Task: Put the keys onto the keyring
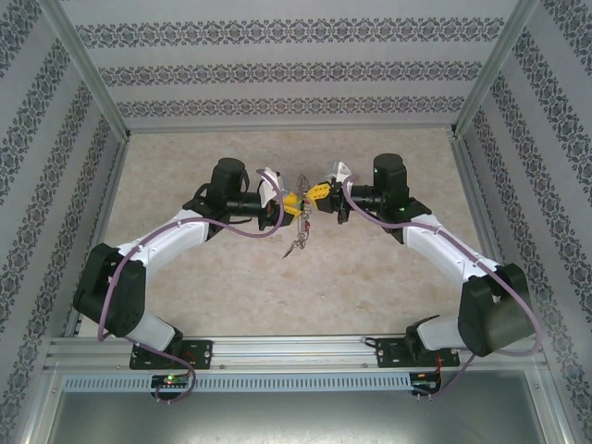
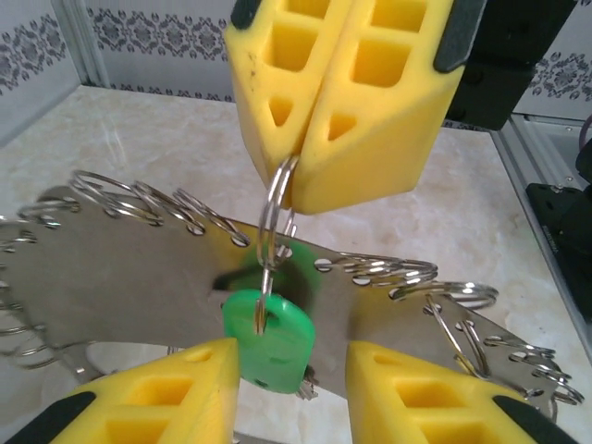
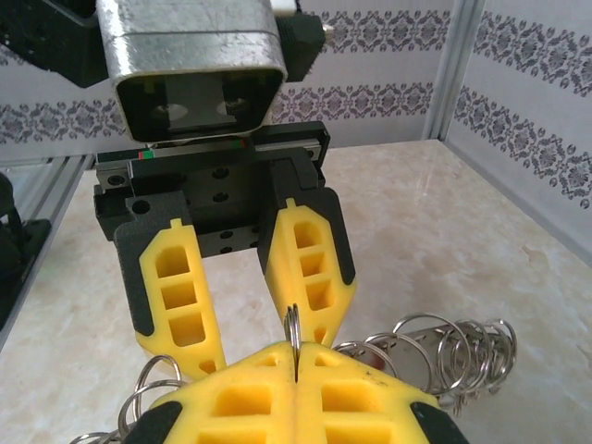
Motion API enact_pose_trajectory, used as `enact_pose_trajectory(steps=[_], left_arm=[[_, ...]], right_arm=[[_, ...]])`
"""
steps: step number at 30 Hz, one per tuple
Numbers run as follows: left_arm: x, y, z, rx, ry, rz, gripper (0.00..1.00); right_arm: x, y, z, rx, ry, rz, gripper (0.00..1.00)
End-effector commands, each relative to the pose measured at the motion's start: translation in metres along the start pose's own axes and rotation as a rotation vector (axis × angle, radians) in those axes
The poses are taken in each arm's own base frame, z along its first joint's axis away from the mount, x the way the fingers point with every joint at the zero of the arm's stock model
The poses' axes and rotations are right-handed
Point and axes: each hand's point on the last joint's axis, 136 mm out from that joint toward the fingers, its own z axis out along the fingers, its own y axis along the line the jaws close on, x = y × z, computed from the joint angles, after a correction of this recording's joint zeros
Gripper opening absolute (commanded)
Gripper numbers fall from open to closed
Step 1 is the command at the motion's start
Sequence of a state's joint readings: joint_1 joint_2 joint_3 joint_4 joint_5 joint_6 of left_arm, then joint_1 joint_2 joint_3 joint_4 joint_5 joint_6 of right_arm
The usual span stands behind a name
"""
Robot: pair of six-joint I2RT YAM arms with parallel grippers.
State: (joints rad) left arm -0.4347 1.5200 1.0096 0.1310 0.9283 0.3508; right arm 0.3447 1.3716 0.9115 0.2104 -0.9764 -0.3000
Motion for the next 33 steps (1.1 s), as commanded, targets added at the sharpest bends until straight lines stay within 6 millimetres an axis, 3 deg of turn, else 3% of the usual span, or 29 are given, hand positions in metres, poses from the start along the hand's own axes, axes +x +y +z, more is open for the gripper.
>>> enact_pose_trajectory(steps=[1, 5, 12, 22, 33], left_arm=[[-0.018, 0.012, -0.018, -0.045, -0.081, 0.03, 0.39], [-0.026, 0.022, -0.032, -0.078, -0.126, 0.014, 0.42], [-0.034, 0.022, -0.029, -0.035, -0.115, 0.029, 0.42], [-0.037, 0.009, -0.024, 0.054, -0.109, 0.041, 0.27], [-0.026, 0.0, -0.027, 0.073, -0.074, 0.056, 0.4]], right_arm=[[-0.02, 0.003, 0.001, 0.004, -0.073, -0.041, 0.0], [-0.02, 0.006, 0.004, 0.002, -0.09, -0.035, 0.0], [-0.019, 0.007, 0.008, -0.001, -0.085, -0.025, 0.0], [-0.02, 0.005, 0.018, 0.0, -0.079, 0.004, 0.0], [-0.03, -0.003, 0.021, 0.01, -0.096, 0.031, 0.0]])
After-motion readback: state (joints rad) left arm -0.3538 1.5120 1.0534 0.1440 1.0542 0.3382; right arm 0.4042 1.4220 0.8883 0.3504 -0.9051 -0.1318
